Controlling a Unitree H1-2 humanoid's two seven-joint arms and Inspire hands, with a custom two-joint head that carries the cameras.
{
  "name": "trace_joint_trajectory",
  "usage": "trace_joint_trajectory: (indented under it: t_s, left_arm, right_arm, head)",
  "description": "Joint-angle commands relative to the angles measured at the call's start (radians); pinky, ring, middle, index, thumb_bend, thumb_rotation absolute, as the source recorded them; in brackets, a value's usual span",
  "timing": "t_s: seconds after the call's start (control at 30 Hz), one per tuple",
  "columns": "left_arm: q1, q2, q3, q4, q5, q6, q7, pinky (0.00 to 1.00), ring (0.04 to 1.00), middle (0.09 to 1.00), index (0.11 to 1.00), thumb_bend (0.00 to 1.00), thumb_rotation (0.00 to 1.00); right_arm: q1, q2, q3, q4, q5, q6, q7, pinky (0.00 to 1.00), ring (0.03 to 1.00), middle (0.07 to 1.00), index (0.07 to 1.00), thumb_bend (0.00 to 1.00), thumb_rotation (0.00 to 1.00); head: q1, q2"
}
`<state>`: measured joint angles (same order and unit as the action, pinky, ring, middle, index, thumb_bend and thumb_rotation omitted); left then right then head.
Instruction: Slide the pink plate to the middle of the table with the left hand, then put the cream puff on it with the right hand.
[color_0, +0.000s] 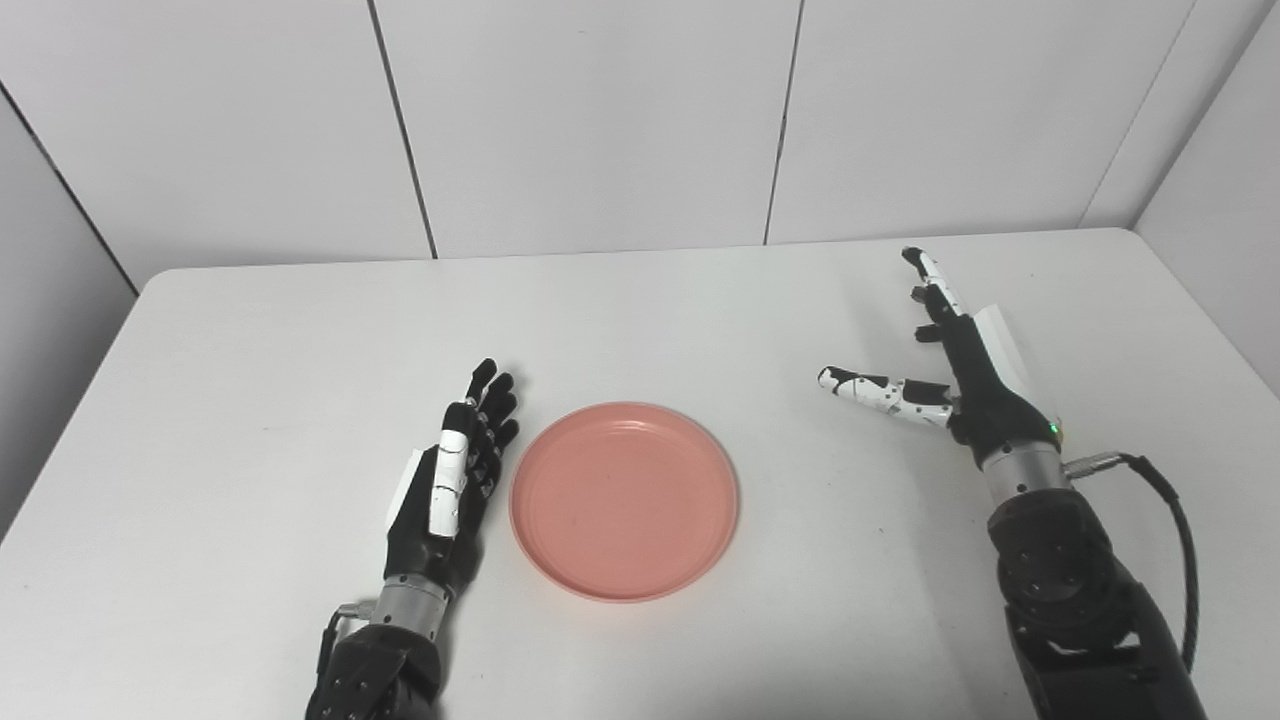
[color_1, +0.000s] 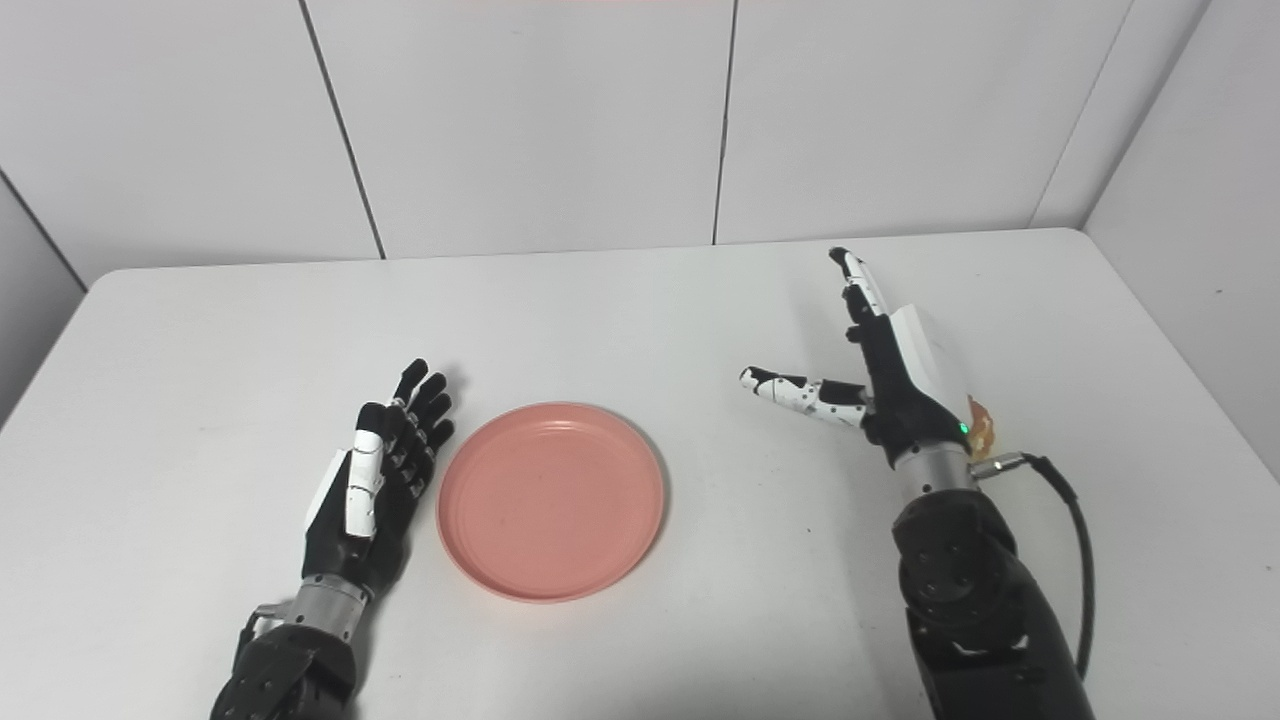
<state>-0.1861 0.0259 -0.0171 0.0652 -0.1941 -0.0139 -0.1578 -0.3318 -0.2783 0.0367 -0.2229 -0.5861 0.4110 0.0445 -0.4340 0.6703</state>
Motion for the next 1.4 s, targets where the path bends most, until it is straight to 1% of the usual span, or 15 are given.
trace_joint_trajectory:
  t_s: [0.0,0.1,0.2,0.37,0.5,0.63,0.67,0.7,0.8,0.83,0.97,1.1,1.2,1.3,1.37]
  left_arm:
    - [-0.015,0.011,0.006,0.012,-0.006,-0.002,-0.012,1.00,1.000,1.000,1.000,0.77,0.99]
    - [-0.019,0.018,0.010,0.017,-0.006,-0.003,-0.015,1.00,1.000,1.000,1.000,0.78,0.99]
    - [-0.024,0.022,0.017,0.034,-0.010,-0.018,-0.022,1.00,1.000,1.000,1.000,0.78,1.00]
    - [-0.033,0.031,0.031,0.057,-0.027,-0.031,-0.044,1.00,1.000,1.000,1.000,0.80,1.00]
    - [-0.038,0.037,0.036,0.071,-0.034,-0.039,-0.050,1.00,1.000,1.000,1.000,0.81,1.00]
    - [-0.042,0.040,0.044,0.096,-0.048,-0.061,-0.066,1.00,1.000,1.000,1.000,0.81,1.00]
    - [-0.044,0.043,0.045,0.099,-0.050,-0.064,-0.070,1.00,1.000,1.000,1.000,0.81,0.99]
    - [-0.044,0.045,0.045,0.101,-0.051,-0.065,-0.073,1.00,1.000,1.000,1.000,0.81,1.00]
    - [-0.048,0.056,0.048,0.106,-0.060,-0.057,-0.084,1.00,1.000,1.000,1.000,0.81,1.00]
    - [-0.050,0.060,0.049,0.109,-0.061,-0.057,-0.087,1.00,1.000,1.000,1.000,0.81,1.00]
    - [-0.055,0.066,0.055,0.104,-0.073,-0.043,-0.090,1.00,1.000,1.000,1.000,0.81,0.99]
    - [-0.055,0.066,0.057,0.091,-0.079,-0.025,-0.080,1.00,1.000,1.000,0.997,0.80,1.00]
    - [-0.053,0.064,0.060,0.079,-0.084,-0.015,-0.078,1.00,1.000,1.000,0.997,0.81,0.99]
    - [-0.052,0.063,0.059,0.065,-0.088,-0.006,-0.079,1.00,1.000,1.000,1.000,0.81,0.99]
    - [-0.050,0.064,0.057,0.059,-0.087,-0.001,-0.077,1.00,1.000,1.000,1.000,0.81,0.99]
  right_arm:
    - [-0.043,-0.023,-0.004,-0.041,-0.029,0.011,-0.002,0.77,0.898,0.964,0.962,0.80,0.42]
    - [-0.048,-0.039,-0.011,-0.044,-0.049,0.015,-0.002,0.80,0.912,0.958,0.957,0.80,0.40]
    - [-0.052,-0.048,-0.022,-0.056,-0.074,0.042,0.010,0.78,0.908,0.951,0.946,0.82,0.39]
    - [-0.062,-0.070,-0.060,-0.067,-0.121,0.058,0.079,0.75,0.898,0.955,0.946,0.84,0.40]
    - [-0.067,-0.081,-0.088,-0.067,-0.152,0.059,0.128,0.76,0.888,0.939,0.937,0.86,0.39]
    - [-0.072,-0.077,-0.136,-0.069,-0.202,0.059,0.197,0.77,0.885,0.930,0.927,0.90,0.39]
    - [-0.074,-0.072,-0.153,-0.073,-0.216,0.059,0.222,0.78,0.885,0.929,0.925,0.90,0.38]
    - [-0.076,-0.066,-0.166,-0.076,-0.228,0.059,0.241,0.79,0.890,0.932,0.923,0.91,0.37]
    - [-0.086,-0.049,-0.201,-0.089,-0.316,0.059,0.327,0.78,0.884,0.926,0.911,0.92,0.37]
    - [-0.092,-0.040,-0.217,-0.095,-0.357,0.059,0.371,0.78,0.883,0.925,0.909,0.92,0.37]
    - [-0.106,-0.015,-0.250,-0.116,-0.473,0.059,0.484,0.78,0.886,0.924,0.905,0.94,0.40]
    - [-0.124,0.012,-0.286,-0.125,-0.569,0.059,0.577,0.79,0.889,0.924,0.906,0.94,0.39]
    - [-0.134,0.020,-0.302,-0.127,-0.625,0.058,0.640,0.78,0.891,0.920,0.904,0.96,0.37]
    - [-0.138,0.019,-0.311,-0.132,-0.651,0.059,0.696,0.79,0.890,0.918,0.904,0.98,0.37]
    - [-0.138,0.011,-0.304,-0.135,-0.683,0.059,0.735,0.76,0.874,0.910,0.901,0.98,0.39]
  head:
    - [0.000,-0.001]
    - [-0.020,-0.003]
    - [-0.028,-0.004]
    - [-0.053,0.001]
    - [-0.071,0.002]
    - [-0.094,0.000]
    - [-0.121,-0.002]
    - [-0.121,-0.002]
    - [-0.165,-0.007]
    - [-0.185,-0.010]
    - [-0.215,-0.014]
    - [-0.229,-0.015]
    - [-0.231,-0.016]
    - [-0.231,-0.016]
    - [-0.231,-0.016]
